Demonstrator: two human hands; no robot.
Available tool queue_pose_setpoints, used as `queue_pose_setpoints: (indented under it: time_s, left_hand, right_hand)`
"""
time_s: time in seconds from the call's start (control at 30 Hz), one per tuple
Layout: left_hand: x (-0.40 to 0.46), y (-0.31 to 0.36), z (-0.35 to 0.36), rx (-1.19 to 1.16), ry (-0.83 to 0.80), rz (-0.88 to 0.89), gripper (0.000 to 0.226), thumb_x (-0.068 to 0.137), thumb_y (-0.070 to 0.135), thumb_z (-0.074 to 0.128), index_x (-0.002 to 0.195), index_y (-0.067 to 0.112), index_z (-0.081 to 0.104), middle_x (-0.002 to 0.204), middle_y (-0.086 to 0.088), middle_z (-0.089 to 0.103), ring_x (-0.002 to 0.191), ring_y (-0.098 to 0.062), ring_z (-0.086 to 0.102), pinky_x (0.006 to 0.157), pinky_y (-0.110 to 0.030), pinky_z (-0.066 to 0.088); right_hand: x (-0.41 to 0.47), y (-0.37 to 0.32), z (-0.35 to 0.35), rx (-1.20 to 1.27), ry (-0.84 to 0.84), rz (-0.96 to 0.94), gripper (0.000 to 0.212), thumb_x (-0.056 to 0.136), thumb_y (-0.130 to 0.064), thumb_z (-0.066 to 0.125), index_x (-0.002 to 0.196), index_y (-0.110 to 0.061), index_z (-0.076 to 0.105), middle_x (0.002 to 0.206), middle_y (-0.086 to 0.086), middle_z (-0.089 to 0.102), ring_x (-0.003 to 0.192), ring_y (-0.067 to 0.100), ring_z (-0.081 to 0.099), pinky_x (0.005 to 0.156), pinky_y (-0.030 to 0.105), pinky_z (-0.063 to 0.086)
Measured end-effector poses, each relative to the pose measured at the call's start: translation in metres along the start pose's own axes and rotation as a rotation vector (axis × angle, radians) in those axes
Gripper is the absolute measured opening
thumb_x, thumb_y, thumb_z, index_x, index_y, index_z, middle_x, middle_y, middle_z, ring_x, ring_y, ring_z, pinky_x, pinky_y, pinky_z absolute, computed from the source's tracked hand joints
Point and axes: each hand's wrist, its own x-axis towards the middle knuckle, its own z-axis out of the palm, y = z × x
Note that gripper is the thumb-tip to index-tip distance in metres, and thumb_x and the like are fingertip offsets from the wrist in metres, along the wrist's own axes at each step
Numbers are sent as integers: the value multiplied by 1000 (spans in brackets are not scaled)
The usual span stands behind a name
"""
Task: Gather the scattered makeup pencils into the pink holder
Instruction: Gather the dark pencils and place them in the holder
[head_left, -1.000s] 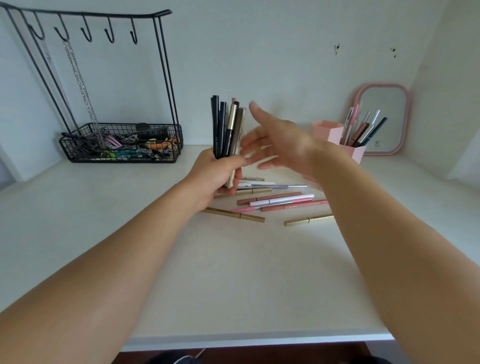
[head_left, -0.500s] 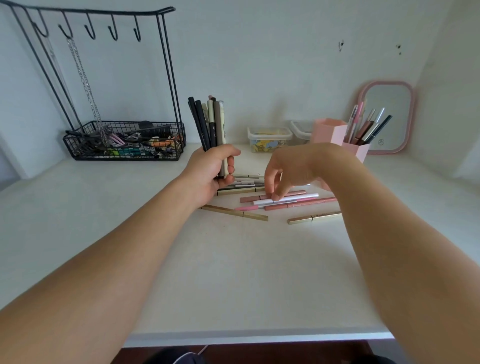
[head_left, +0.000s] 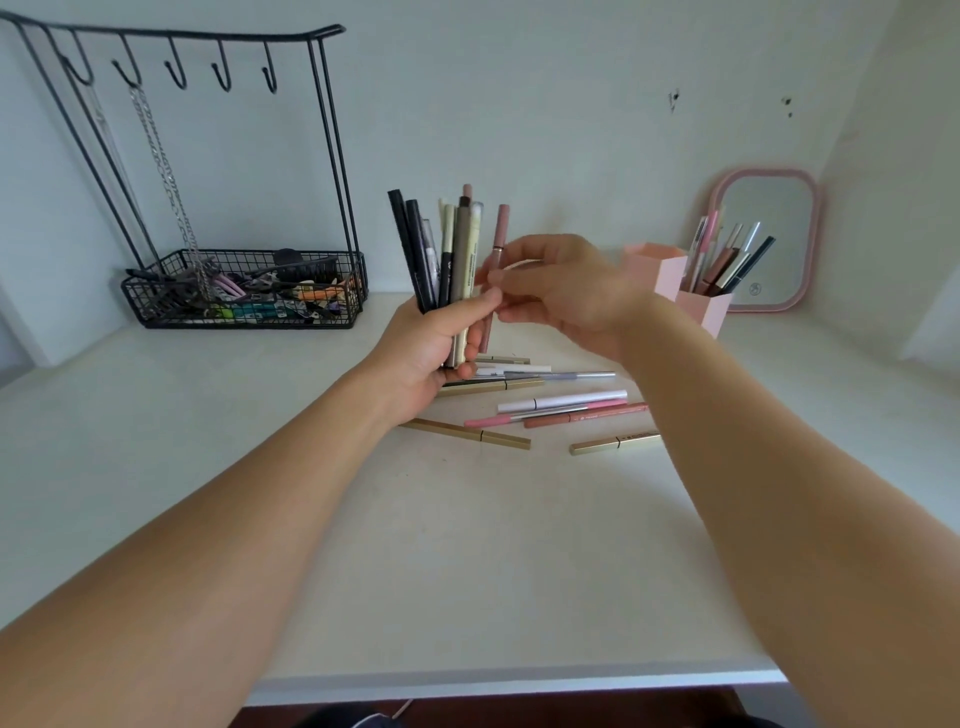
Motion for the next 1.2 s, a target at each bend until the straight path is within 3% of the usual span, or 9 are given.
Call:
queue_pose_setpoints:
  time_s: [0.1,0.27,0.5,0.63,0.7,0.83,0.97,1.07,1.2]
  left_hand:
    - [0,-1,-2,164,-4,81,22,85,20,78,69,15,64,53,-1,53,49,-14,48,43,-23,37]
    - [-1,-6,0,415,-11,122,15,81,14,81,87,8,69,55,-4,56,48,-18,51,43,-25,42]
    - [1,-8,1,349,-28,70,10,81,11,75,85,5,69,53,-5,54,49,-19,50,45,-27,42]
    - [2,-8,1,329,-24,47,12,80,10,74,86,2,68,52,-5,54,48,-18,51,45,-27,42]
    - [2,-8,2,350,-46,47,10,80,10,74,84,3,68,51,-4,54,49,-18,52,45,-27,42]
    - [-2,-8,7,426,-129,76,5,82,8,71,79,6,67,51,-4,53,50,-17,53,45,-27,44]
    - [-3,-7,9,440,-115,99,7,83,7,70,77,9,66,52,-4,54,49,-16,54,45,-28,46]
    - [-4,-6,11,499,-58,130,4,84,6,69,81,8,67,56,-6,58,47,-14,57,47,-29,51]
    - [-5,-5,15,550,-7,177,1,83,9,69,82,9,69,57,-6,64,50,-16,63,50,-35,59]
  right_hand:
    - [0,1,6,81,43,15,8,91,4,63,98,1,66,78,11,69,67,17,66,68,26,59]
    - [2,5,7,58,106,-5,24,86,12,61,109,8,68,86,18,70,67,21,66,65,25,56]
    - [-1,2,12,134,-25,-41,27,86,15,51,108,8,66,96,21,67,83,26,66,75,31,58]
    - [-6,0,15,124,-142,2,30,71,-7,50,99,-4,61,91,14,61,77,18,54,71,32,42]
    - [-9,0,17,112,-184,-8,22,79,-14,57,99,-6,62,90,11,65,83,19,59,78,36,45]
    - [-8,3,31,222,-18,-27,25,78,-12,81,95,-2,66,85,15,69,86,29,70,81,45,59]
    - [-6,7,42,260,106,-73,10,84,-6,74,92,-3,68,82,18,72,87,38,71,82,44,61]
    - [-6,6,46,300,160,-102,8,87,-3,69,95,-7,67,73,14,67,77,29,69,83,43,61]
    - [-7,3,47,278,200,-132,9,89,-6,68,82,-8,62,70,13,63,70,25,67,69,36,59]
